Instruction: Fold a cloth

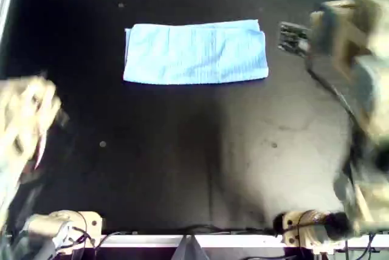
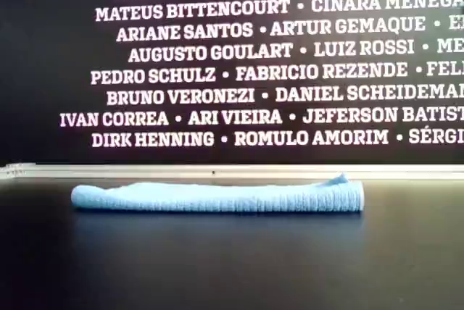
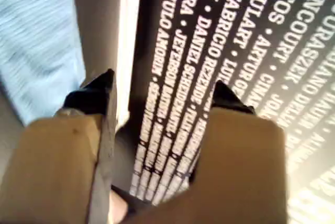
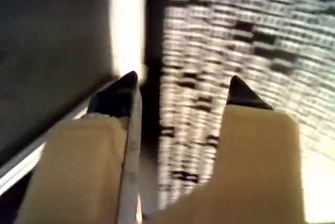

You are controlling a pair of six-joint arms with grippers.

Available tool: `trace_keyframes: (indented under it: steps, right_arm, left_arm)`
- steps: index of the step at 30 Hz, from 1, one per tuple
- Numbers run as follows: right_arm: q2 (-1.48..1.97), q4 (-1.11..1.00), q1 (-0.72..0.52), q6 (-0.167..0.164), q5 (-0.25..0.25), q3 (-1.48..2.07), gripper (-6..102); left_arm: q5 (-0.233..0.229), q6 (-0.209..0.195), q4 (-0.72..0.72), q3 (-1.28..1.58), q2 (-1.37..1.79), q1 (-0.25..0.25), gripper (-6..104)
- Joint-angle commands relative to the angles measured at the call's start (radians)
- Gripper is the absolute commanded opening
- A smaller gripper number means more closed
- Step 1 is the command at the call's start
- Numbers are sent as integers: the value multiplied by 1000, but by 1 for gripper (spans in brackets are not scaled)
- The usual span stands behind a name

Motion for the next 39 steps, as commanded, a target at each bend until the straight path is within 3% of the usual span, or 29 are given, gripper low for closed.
trace_keyframes:
  steps: [1,5,8,10,14,18,20,26,29,32,39]
  right_arm:
    - [319,-2,-23,34,25,133,68]
    - [646,-5,-23,52,20,563,68]
    - [914,-12,-21,72,25,923,68]
    - [1063,-63,-21,67,25,1140,68]
    - [1312,-330,-23,57,35,1526,66]
    - [1443,-673,-23,55,115,1905,66]
    - [1445,-848,-20,54,135,2052,66]
    - [1436,-1155,-58,57,158,2324,66]
    - [1436,-1210,-89,57,156,2411,67]
    - [1443,-1233,-92,58,155,2508,67]
    - [1489,-1233,-91,72,155,2718,67]
  left_arm:
    - [-6,-8,52,5,158,17,64]
    - [6,-9,127,35,252,35,64]
    - [14,-9,163,83,291,120,64]
    - [14,-8,163,130,308,135,64]
    - [12,6,98,314,333,133,64]
    - [-5,14,-147,589,337,133,65]
    - [-5,49,-314,698,353,146,66]
    - [11,276,-755,953,380,140,65]
    - [12,345,-874,1124,402,138,65]
    - [12,368,-934,1250,403,133,66]
    - [12,357,-936,1379,463,132,66]
